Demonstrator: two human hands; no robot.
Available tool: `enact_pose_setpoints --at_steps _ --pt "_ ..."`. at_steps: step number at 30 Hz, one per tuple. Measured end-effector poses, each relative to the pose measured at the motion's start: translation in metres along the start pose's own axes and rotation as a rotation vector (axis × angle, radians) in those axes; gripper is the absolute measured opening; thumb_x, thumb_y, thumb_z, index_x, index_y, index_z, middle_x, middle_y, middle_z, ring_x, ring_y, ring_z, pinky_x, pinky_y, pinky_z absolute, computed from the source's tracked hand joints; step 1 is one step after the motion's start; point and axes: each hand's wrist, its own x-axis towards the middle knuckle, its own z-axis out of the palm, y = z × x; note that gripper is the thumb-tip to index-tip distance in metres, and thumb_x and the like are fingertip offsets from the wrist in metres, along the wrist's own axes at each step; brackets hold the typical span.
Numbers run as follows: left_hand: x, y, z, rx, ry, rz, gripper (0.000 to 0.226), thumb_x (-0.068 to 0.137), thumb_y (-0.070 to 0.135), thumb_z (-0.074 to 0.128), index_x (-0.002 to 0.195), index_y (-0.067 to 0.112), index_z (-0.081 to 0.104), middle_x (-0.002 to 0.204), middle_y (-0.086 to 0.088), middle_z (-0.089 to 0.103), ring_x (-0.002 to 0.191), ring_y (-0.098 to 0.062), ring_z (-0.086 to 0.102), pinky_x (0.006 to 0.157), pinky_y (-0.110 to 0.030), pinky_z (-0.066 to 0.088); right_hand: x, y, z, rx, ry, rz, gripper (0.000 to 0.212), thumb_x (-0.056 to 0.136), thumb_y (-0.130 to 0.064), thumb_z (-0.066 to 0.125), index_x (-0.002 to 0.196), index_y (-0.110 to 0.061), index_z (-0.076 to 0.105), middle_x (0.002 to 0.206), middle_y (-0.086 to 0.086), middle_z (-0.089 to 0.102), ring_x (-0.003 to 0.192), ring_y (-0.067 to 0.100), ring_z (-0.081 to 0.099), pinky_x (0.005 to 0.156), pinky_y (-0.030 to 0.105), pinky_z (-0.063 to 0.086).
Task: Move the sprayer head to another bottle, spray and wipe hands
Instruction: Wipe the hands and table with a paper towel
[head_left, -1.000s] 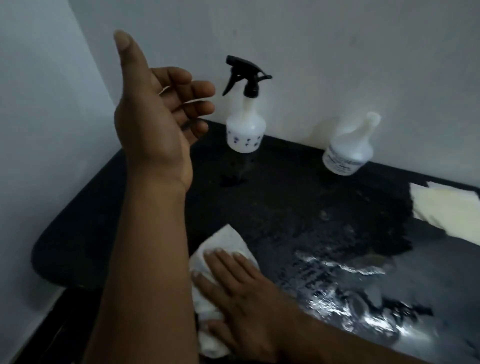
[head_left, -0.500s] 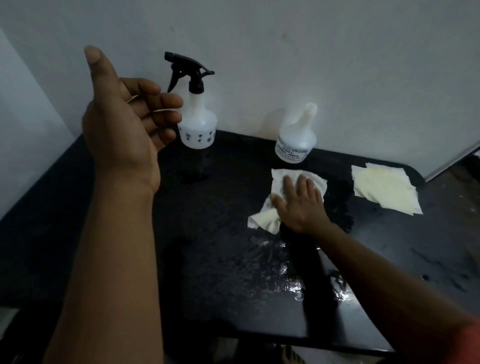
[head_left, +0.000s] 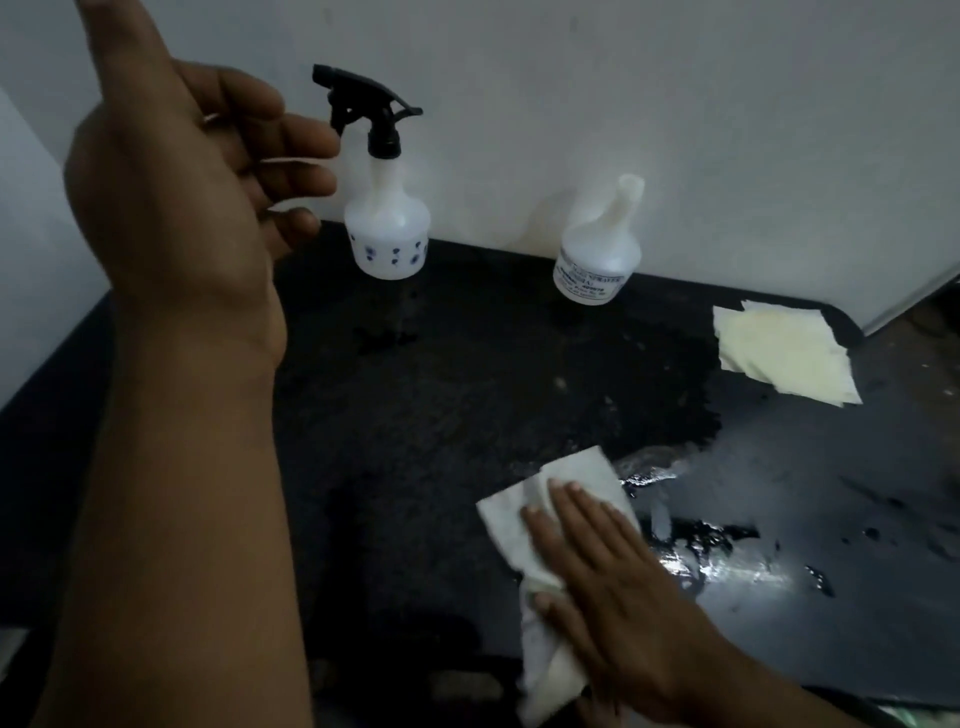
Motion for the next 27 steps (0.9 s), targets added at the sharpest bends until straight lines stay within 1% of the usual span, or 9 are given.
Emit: enact_pose_setpoints --at_steps 4,5,8,9,13,15,18,22,27 --pt "-0.001 -0.005 0.007 -0.030 -0.018 -0.027 0.044 0.107 0.029 0.021 0.082 0.029 0.057 0.076 0.007 0.074 0.064 -0.003 0.065 0.052 -0.016 0.046 -0.018 0.024 0.000 0.036 -0.102 0.253 0.074 0.087 -0.059 -0.005 0.150 -0.022 -0.017 0.157 0.006 -0.026 0.147 0.024 -0.022 0.121 0.036 -0.008" --pt "0.000 -0.007 0.008 -0.029 -0.028 -0.034 0.043 0.107 0.029 0.021 0.083 0.030 0.057 0.077 0.008 0.074 0.065 -0.003 0.065 0.052 -0.016 0.046 -0.022 0.019 0.001 0.016 -0.123 0.280 0.076 0.087 -0.060 -0.005 0.150 -0.019 -0.016 0.157 0.011 -0.025 0.147 0.028 -0.019 0.122 0.040 -0.004" --pt "0.001 -0.017 0.015 -0.025 -0.092 -0.044 0.040 0.107 0.032 0.023 0.085 0.031 0.057 0.083 0.007 0.074 0.067 -0.002 0.065 0.053 -0.015 0.046 -0.038 -0.005 0.008 0.025 -0.079 0.273 0.076 0.095 -0.059 0.012 0.146 -0.008 0.037 0.150 0.026 0.034 0.137 0.042 0.037 0.111 0.050 0.026" --pt "0.002 -0.022 0.017 -0.024 -0.129 -0.053 0.039 0.106 0.034 0.024 0.086 0.032 0.057 0.084 0.008 0.074 0.068 -0.002 0.065 0.053 -0.015 0.047 -0.044 -0.007 0.011 0.045 -0.057 0.274 0.074 0.096 -0.058 0.014 0.144 -0.010 0.042 0.147 0.024 0.041 0.134 0.041 0.041 0.108 0.047 0.025" --pt "0.004 -0.038 0.028 0.082 -0.241 -0.074 0.034 0.107 0.033 0.023 0.093 0.036 0.054 0.081 0.021 0.073 0.069 0.004 0.065 0.054 -0.009 0.048 -0.055 0.042 0.010 0.082 -0.153 0.437 0.080 0.089 -0.060 -0.012 0.153 -0.015 0.006 0.158 0.020 -0.007 0.147 0.042 -0.005 0.120 0.051 0.004" --pt "0.004 -0.043 0.029 0.110 -0.258 -0.075 0.032 0.107 0.031 0.022 0.094 0.037 0.051 0.077 0.026 0.072 0.067 0.007 0.064 0.054 -0.007 0.046 -0.054 0.082 0.010 0.018 -0.055 0.586 0.087 0.086 -0.052 -0.024 0.154 -0.013 0.014 0.156 0.032 -0.001 0.144 0.053 0.001 0.117 0.057 0.013" --pt "0.000 -0.042 0.031 0.097 -0.237 -0.050 0.033 0.107 0.032 0.024 0.092 0.035 0.053 0.077 0.022 0.073 0.067 0.005 0.065 0.054 -0.009 0.047 -0.026 0.121 0.007 0.099 -0.059 0.854 0.072 0.094 -0.050 0.003 0.154 -0.010 0.001 0.157 0.034 -0.001 0.145 0.049 0.001 0.118 0.056 0.009" --pt "-0.004 -0.035 0.041 0.019 -0.266 -0.045 0.041 0.107 0.032 0.023 0.085 0.031 0.057 0.073 0.014 0.075 0.062 0.001 0.066 0.050 -0.011 0.048 0.046 0.131 0.007 0.180 -0.055 0.746 0.083 0.093 -0.066 0.013 0.153 -0.012 -0.009 0.157 0.031 -0.014 0.146 0.043 -0.013 0.118 0.053 -0.004" --pt "0.006 -0.043 0.042 0.065 -0.336 0.005 0.038 0.108 0.021 0.023 0.092 0.031 0.056 0.075 0.019 0.074 0.065 0.003 0.066 0.054 -0.011 0.050 0.121 0.088 -0.004 0.138 -0.049 0.354 0.087 0.091 -0.069 0.018 0.153 -0.014 -0.006 0.158 0.028 -0.013 0.146 0.041 -0.015 0.116 0.051 -0.009"
